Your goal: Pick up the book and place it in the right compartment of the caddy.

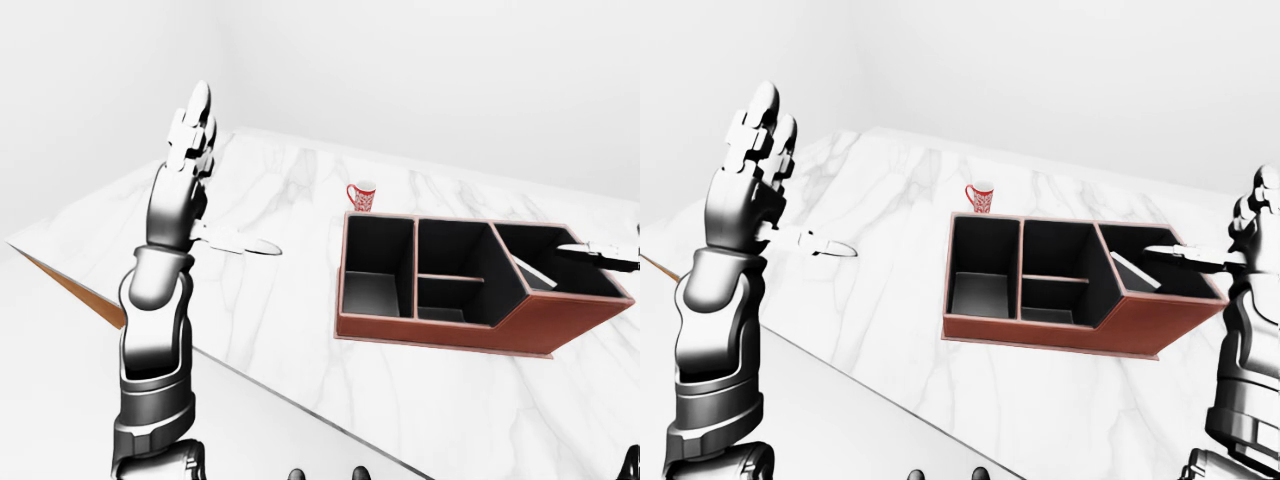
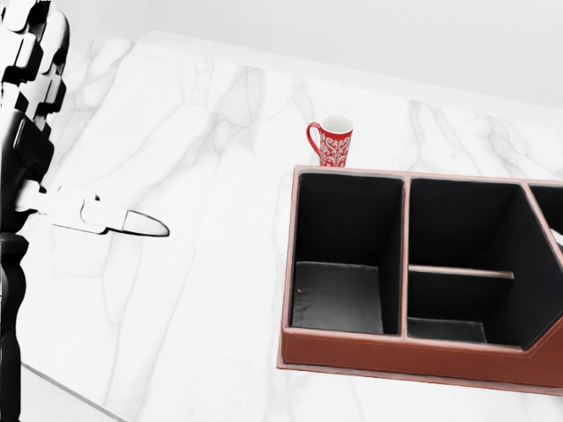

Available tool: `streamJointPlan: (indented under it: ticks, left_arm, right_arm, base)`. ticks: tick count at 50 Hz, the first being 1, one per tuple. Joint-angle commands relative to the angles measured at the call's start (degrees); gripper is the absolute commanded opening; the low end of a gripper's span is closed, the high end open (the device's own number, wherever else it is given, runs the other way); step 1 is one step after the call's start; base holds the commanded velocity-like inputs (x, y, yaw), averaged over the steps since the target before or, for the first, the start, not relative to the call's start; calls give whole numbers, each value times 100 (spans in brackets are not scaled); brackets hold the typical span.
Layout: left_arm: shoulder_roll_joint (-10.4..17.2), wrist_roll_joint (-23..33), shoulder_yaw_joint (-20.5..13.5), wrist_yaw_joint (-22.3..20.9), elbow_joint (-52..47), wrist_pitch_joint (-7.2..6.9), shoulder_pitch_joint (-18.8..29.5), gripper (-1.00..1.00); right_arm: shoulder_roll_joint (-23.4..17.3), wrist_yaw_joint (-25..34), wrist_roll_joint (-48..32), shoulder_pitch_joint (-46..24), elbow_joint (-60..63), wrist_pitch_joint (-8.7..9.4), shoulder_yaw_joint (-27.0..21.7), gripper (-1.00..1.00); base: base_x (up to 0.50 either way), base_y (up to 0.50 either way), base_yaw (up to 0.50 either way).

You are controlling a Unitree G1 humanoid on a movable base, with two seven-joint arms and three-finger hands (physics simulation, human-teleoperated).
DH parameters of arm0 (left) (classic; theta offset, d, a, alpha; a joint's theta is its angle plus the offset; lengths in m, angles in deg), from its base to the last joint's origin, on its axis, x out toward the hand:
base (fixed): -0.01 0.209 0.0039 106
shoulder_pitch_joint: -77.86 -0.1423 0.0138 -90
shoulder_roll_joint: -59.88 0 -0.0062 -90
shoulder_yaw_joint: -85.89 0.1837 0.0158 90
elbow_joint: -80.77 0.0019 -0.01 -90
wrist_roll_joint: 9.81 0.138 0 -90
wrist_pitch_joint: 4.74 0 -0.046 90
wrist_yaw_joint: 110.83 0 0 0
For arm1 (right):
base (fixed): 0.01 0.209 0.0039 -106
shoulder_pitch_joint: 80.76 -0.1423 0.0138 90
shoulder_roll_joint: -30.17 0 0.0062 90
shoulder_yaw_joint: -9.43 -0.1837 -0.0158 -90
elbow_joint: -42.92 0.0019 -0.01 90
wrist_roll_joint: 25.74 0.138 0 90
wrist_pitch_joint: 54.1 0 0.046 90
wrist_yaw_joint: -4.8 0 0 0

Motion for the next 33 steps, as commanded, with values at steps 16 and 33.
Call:
streamJointPlan:
  ticks: [16,33]
  left_arm:
    - [2059,-2211,-1290,1380,-404,0,2238,100]
    - [2355,-3287,-1309,2266,-327,0,1852,100]
  right_arm:
    - [-3938,-1464,3472,-1359,4083,430,-1599,100]
    - [-5232,-2604,5217,143,4656,430,-3064,100]
  base:
    - [0,0,0]
    - [0,0,0]
